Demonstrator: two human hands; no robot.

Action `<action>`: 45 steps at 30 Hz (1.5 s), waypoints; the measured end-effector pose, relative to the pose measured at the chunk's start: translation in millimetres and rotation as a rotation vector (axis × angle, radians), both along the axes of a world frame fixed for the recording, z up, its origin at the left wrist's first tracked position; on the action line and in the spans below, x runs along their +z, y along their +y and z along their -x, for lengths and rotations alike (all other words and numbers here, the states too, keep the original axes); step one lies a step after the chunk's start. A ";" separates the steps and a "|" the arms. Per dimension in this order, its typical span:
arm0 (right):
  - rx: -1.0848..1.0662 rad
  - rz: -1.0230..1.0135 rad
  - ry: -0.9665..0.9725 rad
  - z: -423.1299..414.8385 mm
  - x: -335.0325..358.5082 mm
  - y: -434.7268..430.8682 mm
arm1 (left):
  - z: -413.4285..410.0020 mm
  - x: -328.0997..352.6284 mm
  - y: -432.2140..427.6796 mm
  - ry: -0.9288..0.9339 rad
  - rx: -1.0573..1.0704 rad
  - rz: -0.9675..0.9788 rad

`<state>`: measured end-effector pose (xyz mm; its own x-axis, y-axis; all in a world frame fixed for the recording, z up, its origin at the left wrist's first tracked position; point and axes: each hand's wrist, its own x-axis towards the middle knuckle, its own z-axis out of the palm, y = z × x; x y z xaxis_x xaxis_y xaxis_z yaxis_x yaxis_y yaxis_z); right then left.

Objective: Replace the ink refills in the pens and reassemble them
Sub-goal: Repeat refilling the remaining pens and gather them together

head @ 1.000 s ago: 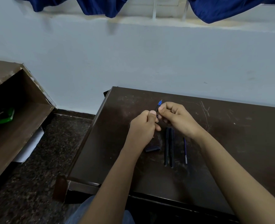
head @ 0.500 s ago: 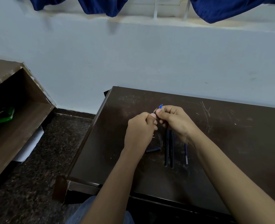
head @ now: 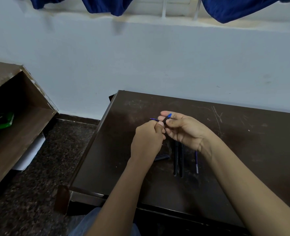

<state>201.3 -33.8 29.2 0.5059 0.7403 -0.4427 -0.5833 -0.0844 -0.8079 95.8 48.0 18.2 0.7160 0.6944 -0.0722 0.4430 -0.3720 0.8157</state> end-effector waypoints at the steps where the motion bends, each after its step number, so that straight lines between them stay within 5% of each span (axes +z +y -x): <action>1: 0.019 0.006 0.015 -0.3 -0.5 0.1 | 0.0 -0.6 0.1 0.007 0.001 -0.003; 28: -0.022 0.058 0.063 8.5 -8.6 4.9 | 4.2 0.9 1.5 0.035 -0.047 -0.051; 39: -0.166 -0.017 0.122 10.0 -10.6 12.9 | 6.3 2.8 4.9 0.055 -0.060 -0.064; 45: -0.442 -0.082 0.135 -6.9 -8.5 9.9 | 7.8 3.9 6.7 0.063 -0.056 -0.061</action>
